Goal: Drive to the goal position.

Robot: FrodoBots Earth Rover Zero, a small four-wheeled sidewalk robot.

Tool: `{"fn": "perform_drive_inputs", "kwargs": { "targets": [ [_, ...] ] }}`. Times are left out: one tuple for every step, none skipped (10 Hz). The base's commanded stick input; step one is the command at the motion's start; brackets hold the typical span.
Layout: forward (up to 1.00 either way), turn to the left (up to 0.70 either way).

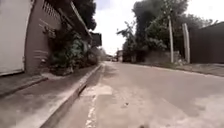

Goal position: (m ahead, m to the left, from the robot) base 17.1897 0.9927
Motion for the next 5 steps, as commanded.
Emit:
{"fn": "perform_drive_inputs", "kwargs": {
  "targets": [
    [0.7, 0.0],
    [0.7, 0.0],
    [0.7, 0.0],
    [0.7, 0.0],
    [0.7, 0.0]
  ]
}}
